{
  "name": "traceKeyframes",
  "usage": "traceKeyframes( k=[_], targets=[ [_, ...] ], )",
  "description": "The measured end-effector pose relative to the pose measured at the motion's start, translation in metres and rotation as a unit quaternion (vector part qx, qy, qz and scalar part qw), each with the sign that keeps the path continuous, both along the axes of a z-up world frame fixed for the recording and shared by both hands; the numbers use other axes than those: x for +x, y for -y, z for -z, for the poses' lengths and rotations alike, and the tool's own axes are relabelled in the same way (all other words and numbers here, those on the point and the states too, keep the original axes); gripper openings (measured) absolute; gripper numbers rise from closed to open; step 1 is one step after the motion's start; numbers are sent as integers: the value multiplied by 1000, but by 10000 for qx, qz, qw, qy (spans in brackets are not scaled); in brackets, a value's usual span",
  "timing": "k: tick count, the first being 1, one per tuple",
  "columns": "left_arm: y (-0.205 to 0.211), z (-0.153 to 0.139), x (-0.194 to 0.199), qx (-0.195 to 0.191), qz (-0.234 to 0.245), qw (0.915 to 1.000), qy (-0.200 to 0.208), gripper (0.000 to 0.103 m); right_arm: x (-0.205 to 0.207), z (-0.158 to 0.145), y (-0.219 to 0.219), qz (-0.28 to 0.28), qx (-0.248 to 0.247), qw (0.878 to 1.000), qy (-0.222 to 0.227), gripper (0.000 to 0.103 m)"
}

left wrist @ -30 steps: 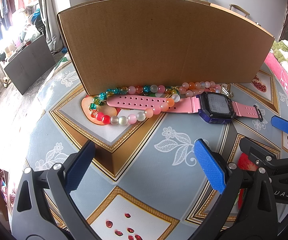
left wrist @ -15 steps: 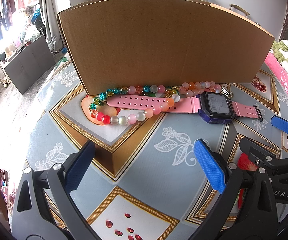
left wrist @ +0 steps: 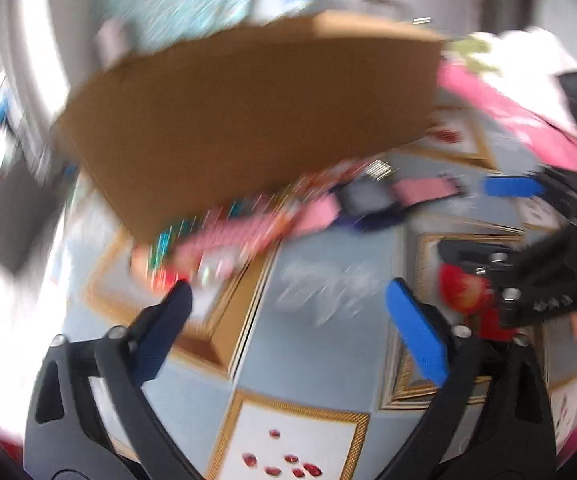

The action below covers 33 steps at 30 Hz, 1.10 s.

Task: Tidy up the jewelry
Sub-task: 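Move the left tool toward the pink-strapped black watch by the cardboard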

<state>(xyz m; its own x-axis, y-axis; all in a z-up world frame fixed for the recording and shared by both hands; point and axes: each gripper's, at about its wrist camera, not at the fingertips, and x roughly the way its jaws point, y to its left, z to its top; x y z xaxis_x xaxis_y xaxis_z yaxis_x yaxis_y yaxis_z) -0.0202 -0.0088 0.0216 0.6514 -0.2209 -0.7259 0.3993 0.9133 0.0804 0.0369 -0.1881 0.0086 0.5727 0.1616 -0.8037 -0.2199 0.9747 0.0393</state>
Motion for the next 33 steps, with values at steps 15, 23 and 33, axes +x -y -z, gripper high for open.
traceKeyframes(
  k=[15,23,33],
  targets=[
    [46,6,56,551,2366,9692,-395,65,2,-7,66,209,1108,9936,-115,58],
    [51,3,24,115,2572,9636,-717,64,5,-6,65,221,1158,9930,-17,58],
    [16,3,23,-953,2512,9504,-1566,71,3,-4,59,158,855,9961,126,58]
  ],
)
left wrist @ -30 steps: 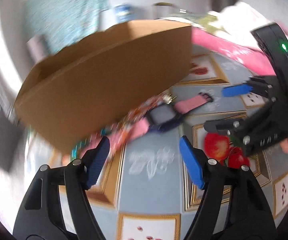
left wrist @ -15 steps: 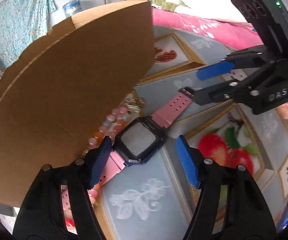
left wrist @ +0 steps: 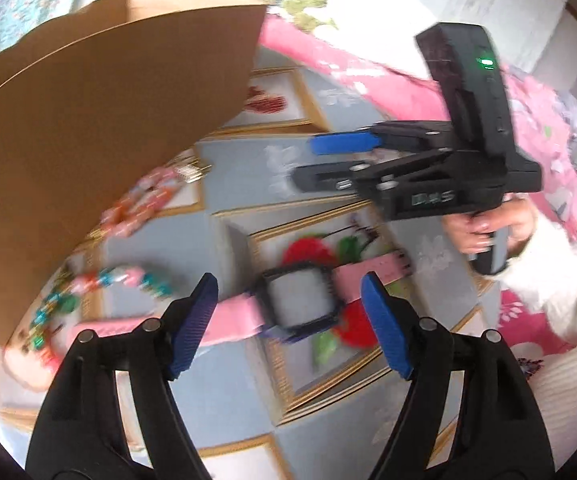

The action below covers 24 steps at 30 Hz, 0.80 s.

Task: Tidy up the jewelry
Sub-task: 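Move the left tool toward the pink-strapped black watch by the cardboard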

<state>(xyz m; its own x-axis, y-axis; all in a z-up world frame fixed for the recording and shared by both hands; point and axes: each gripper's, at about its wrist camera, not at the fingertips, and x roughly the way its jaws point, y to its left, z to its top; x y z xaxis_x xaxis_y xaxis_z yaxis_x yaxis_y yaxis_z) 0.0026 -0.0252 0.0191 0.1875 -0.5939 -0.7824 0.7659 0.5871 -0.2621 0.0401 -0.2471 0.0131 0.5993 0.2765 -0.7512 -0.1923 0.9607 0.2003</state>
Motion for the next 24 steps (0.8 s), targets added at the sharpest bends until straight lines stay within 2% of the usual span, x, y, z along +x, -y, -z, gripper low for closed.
traceKeyframes(
  k=[5,7,9,13,18,21,24],
  targets=[
    [-13,4,-4,138,-1,9998,154,79,-2,0,-5,-37,-218,9998,12,59],
    [-15,5,-8,458,-4,9978,471,86,-5,0,-9,-79,-348,9994,20,60],
    [-18,9,-9,766,-63,9944,726,86,-7,1,-13,-139,-476,9988,25,63],
    [-25,11,-9,1098,-83,9873,1149,92,-7,2,-17,-193,-614,9979,28,67],
    [-35,10,1,1239,-307,9853,1138,96,-10,2,-18,-213,-662,9976,34,68],
    [-41,11,9,1261,-443,9871,887,96,-9,2,-17,-222,-650,9976,33,68],
    [-50,10,11,1324,-553,9859,857,96,-8,2,-16,-186,-732,9971,33,68]
  ],
)
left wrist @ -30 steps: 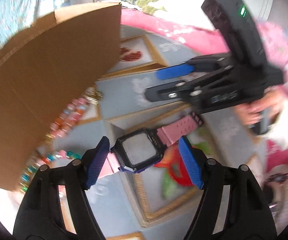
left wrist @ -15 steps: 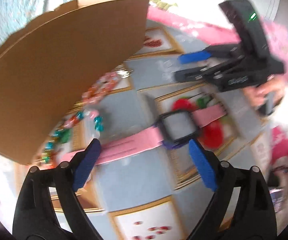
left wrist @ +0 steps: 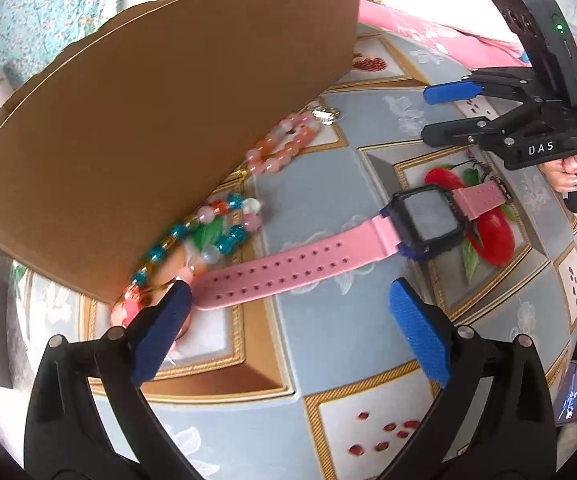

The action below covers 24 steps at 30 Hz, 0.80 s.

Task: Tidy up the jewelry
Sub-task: 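Move the left tool toward the pink-strapped black watch by the cardboard, then close the left tool on the black watch face and lift it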

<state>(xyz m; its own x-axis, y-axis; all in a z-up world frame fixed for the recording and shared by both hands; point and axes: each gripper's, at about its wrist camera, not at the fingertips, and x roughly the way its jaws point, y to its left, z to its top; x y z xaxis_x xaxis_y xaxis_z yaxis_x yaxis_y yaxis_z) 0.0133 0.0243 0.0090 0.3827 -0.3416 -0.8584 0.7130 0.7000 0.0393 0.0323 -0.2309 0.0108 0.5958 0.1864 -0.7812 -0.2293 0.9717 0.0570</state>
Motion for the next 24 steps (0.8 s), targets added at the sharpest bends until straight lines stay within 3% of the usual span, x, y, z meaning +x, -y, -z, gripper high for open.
traceKeyframes(
  k=[5,9,16,18,21,24],
  targets=[
    [-10,1,-2,-168,-219,9995,-156,96,1,0,2,83,-15,10000,-8,73],
    [-4,-1,-23,-169,22,9995,-258,96,1,0,3,108,-12,9999,-8,74],
    [13,-8,-52,-722,412,9924,-910,96,4,0,3,147,-107,9998,-8,75],
    [16,-13,-54,-705,351,9940,-762,96,4,1,4,181,-127,9998,-5,75],
    [24,-24,-50,-586,423,9973,-97,96,3,0,8,264,-88,9996,0,75],
    [45,-24,-45,-223,882,9953,340,95,-1,0,12,298,-46,9995,-2,75]
  ],
)
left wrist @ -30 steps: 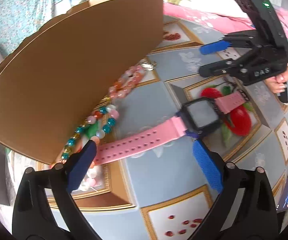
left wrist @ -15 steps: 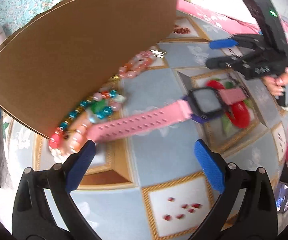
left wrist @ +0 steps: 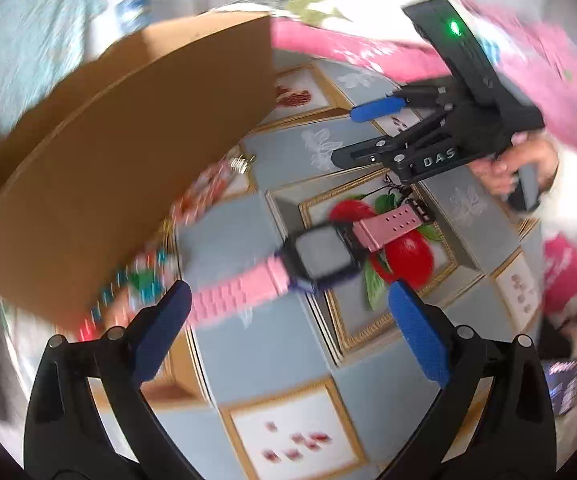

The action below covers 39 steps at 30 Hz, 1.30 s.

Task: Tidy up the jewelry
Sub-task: 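Close the left tool on the black watch face and lift it, then grasp the pink strap end with the right tool while the left tool holds the watch face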

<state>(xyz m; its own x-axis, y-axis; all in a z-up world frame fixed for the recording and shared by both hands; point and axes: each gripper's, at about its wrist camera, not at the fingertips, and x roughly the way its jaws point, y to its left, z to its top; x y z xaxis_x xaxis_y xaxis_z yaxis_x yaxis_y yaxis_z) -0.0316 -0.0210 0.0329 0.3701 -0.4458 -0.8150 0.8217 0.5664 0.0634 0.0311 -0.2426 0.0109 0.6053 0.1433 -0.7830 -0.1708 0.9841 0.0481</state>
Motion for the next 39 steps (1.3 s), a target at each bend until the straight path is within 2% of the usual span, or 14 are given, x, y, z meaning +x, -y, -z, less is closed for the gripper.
traceKeyframes(
  k=[1,3,6,8,9,12,17,18,21,26,28,33,37,39],
  targets=[
    [8,4,1,239,169,9992,257,95,-4,0,1,-24,4,10000,-2,75],
    [20,12,7,537,471,9971,245,92,-10,0,0,-102,-50,9999,-7,75],
    [33,15,9,577,779,9953,1,69,-21,0,1,-143,-63,9999,-17,74],
    [41,14,10,502,759,9958,-39,62,-28,-1,5,-124,145,9998,-17,74],
    [43,14,10,451,760,9960,-108,54,-33,-2,9,-126,347,9993,-28,72],
    [49,16,15,261,566,9974,-359,54,-42,-2,23,-147,1095,9938,-132,59],
    [54,15,28,51,-348,9971,-671,53,-50,-3,31,19,1247,9918,-287,45],
    [55,16,30,114,-769,9954,-553,54,-50,-3,31,7,1365,9901,-332,45],
    [55,17,39,162,-1305,9896,-591,55,-49,-3,29,35,1402,9894,-386,40],
    [67,15,35,445,-657,9965,-249,58,-46,-3,29,-25,1665,9846,-525,40],
    [67,16,41,584,-655,9960,-143,73,-43,-1,27,-100,1922,9795,-600,40],
    [48,17,51,367,-594,9963,-508,74,-37,5,24,-144,2575,9624,-851,40],
    [47,16,40,98,-190,9990,-402,50,-31,10,18,-187,2955,9501,-983,40],
    [47,15,37,96,-199,9990,-388,46,-25,14,17,-156,3185,9421,-1040,40]
  ],
)
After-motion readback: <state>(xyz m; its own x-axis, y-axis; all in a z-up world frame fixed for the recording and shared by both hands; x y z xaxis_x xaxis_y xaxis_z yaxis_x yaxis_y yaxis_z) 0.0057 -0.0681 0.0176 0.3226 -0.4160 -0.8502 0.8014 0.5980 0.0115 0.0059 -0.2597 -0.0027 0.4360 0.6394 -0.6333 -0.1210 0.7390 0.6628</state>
